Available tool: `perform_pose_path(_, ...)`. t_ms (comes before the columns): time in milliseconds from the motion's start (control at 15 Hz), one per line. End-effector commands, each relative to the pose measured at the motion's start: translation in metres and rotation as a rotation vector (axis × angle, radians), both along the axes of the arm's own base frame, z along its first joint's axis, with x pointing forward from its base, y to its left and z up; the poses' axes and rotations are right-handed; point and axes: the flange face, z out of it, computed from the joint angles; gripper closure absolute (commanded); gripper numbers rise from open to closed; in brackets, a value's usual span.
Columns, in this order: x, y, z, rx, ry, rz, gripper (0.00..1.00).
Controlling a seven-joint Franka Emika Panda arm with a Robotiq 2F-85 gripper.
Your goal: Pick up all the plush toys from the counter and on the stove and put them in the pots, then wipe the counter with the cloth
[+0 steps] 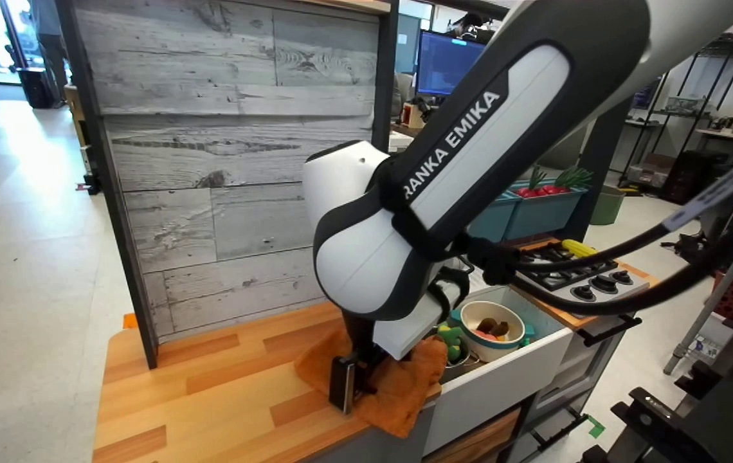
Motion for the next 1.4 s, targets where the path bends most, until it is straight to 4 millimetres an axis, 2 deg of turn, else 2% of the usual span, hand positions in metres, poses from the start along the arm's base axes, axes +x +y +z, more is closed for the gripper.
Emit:
perform_pose_path(0,-0.009,0.025,-0.014,-0.002,0.022,0.087,0.00)
perform_pose_path(133,-0.007,0.059,-0.009,0.021,-0.027,0.189,0.00)
perform_pose_path(467,-0.013,0.171,0.011,0.091,-0.158,0.386,0.00)
perform_pose_path(600,-0.014,0.195,0.018,0.108,-0.186,0.431,0.00)
perform_pose_path(667,-0.011,0.197,0.017,0.118,-0.191,0.441,0.00)
perform_pose_path(800,-0.005,0.181,0.011,0.131,-0.161,0.413,0.00)
perform_pose_path(867,-0.004,0.165,0.004,0.126,-0.134,0.379,0.00)
perform_pose_path(1067,0.001,0.099,-0.012,0.051,-0.072,0.225,0.00)
perform_pose_path(1267,0.010,0.038,-0.002,0.005,-0.059,0.082,0.00)
perform_pose_path(1333,0.008,0.026,0.000,-0.012,-0.047,0.048,0.00)
